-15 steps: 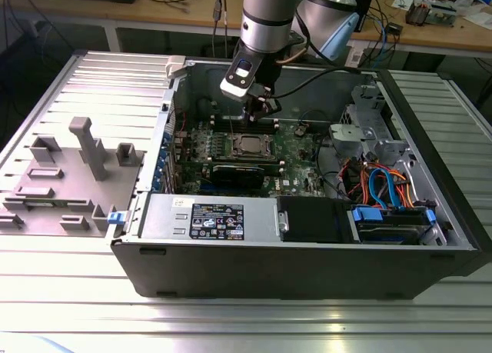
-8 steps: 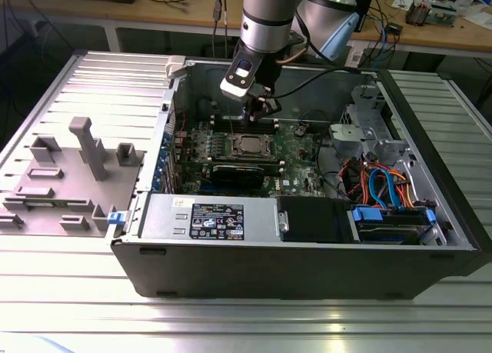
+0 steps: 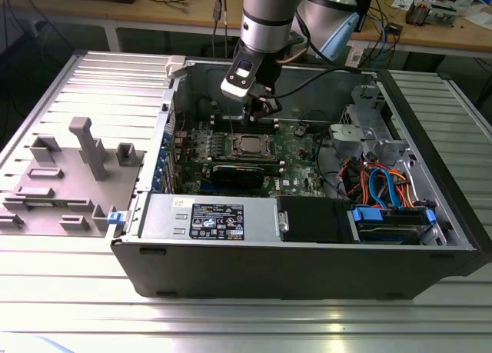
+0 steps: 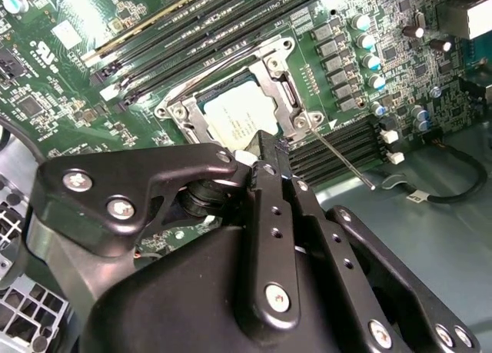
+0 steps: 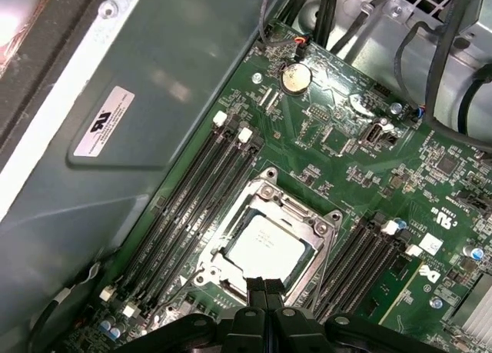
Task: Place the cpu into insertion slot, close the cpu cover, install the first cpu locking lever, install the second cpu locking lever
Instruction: 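Install the first cpu locking lever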
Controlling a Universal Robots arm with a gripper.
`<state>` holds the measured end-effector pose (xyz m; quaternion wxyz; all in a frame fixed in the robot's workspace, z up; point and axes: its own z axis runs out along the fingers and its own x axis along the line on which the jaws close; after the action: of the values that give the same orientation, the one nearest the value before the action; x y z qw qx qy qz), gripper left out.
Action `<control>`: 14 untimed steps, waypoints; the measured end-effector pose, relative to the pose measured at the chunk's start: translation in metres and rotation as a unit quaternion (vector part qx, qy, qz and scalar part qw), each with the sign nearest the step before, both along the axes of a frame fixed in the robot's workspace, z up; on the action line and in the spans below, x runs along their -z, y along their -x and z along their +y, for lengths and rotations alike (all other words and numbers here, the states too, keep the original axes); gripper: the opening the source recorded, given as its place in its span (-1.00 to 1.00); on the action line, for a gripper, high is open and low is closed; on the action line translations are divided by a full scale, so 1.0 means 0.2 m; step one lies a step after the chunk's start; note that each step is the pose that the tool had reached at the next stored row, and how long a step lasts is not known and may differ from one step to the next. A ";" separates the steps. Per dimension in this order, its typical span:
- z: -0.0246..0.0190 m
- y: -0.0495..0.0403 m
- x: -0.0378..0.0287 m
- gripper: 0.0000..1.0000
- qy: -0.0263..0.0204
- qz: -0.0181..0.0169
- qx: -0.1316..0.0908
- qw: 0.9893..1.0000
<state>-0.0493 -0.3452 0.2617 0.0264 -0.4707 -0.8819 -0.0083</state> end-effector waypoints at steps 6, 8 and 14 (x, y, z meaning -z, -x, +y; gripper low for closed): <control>0.000 0.000 0.000 -0.79 0.000 0.000 -0.012 1.000; 0.000 0.000 0.000 -0.79 0.000 0.000 -0.013 1.000; 0.000 0.000 0.000 -0.79 0.000 0.000 -0.013 1.000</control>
<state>-0.0493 -0.3452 0.2617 0.0265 -0.4594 -0.8878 -0.0080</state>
